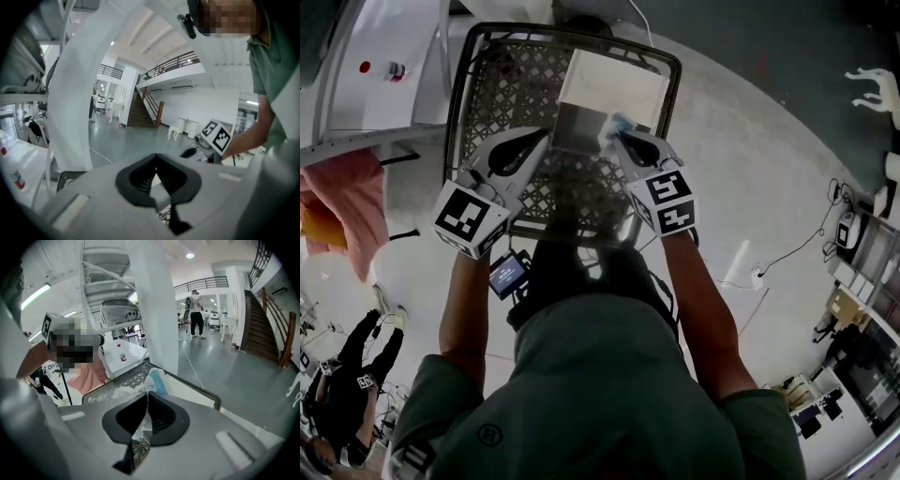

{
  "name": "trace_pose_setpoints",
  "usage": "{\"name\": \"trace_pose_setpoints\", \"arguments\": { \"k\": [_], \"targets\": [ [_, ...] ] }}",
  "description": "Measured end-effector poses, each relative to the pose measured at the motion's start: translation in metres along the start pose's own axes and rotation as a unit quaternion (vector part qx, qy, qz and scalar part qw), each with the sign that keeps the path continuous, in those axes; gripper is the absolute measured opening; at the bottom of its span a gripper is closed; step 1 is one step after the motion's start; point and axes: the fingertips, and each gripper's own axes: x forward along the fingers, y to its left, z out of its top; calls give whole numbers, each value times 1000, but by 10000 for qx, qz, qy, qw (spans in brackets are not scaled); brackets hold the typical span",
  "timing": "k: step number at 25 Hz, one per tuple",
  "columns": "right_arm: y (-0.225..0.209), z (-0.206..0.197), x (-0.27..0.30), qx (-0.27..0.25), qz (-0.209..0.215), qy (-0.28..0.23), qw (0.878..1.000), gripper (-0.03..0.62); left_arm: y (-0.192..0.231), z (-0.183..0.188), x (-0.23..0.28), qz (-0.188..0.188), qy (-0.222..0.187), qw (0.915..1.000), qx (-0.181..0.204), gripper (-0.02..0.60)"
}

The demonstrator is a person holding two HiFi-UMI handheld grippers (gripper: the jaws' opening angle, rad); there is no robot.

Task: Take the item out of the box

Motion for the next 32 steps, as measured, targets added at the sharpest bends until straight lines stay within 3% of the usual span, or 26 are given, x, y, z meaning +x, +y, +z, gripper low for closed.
{"name": "trace_pose_setpoints", "arguments": {
  "k": [20, 32],
  "targets": [
    [35, 97, -175, -239, 113, -1501, 9883, 14, -85, 104, -51, 161, -569, 9960, 665, 2],
    [52, 123, -250, -467, 242, -2103, 9762, 14, -125, 135, -71, 288, -834, 9916, 949, 2]
  ]
}}
